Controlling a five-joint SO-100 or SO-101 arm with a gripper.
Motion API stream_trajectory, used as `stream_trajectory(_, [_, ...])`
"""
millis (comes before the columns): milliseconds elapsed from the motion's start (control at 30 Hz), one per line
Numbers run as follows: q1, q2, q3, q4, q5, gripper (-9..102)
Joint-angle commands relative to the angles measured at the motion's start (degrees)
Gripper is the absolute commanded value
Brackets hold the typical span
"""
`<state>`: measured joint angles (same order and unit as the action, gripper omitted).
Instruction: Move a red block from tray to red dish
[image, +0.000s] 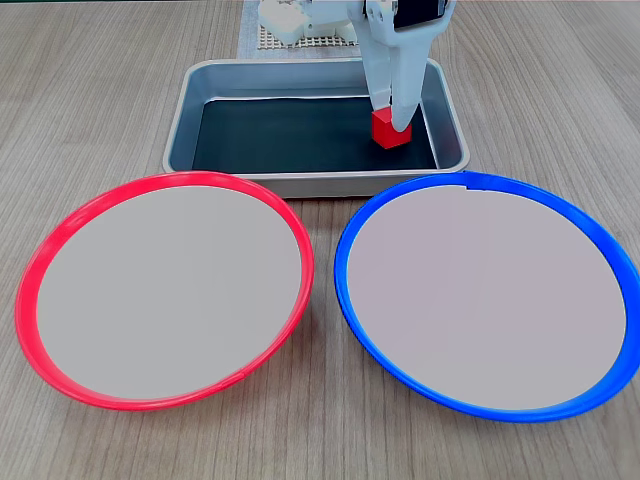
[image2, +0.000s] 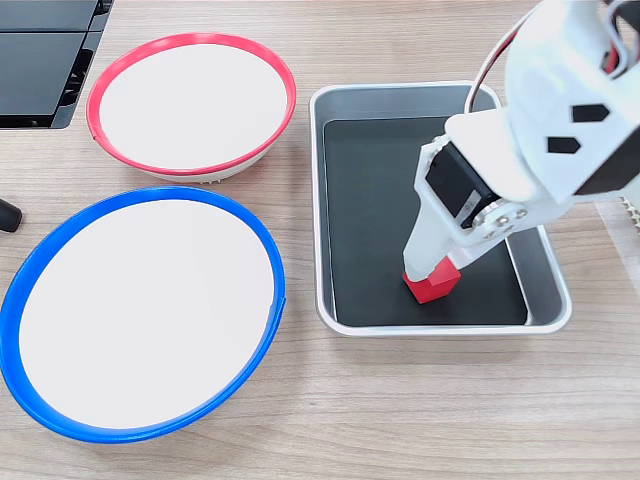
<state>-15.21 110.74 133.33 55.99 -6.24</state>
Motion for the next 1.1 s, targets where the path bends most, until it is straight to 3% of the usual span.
stream_trajectory(0, [1.7, 4.4, -4.5, 3.4, 1.6, 0])
stream_trajectory(167, [10.3, 10.9, -17.9, 7.9, 5.2, 0])
stream_trajectory(300, [20.6, 3.9, -27.1, 6.9, -0.7, 0])
stream_trajectory(500, [31.6, -17.1, -31.6, -7.5, -13.5, 0])
stream_trajectory(900, [31.5, -42.7, -52.0, -16.7, -16.2, 0])
stream_trajectory(1067, [31.2, -43.6, -52.5, -18.6, -17.1, 13])
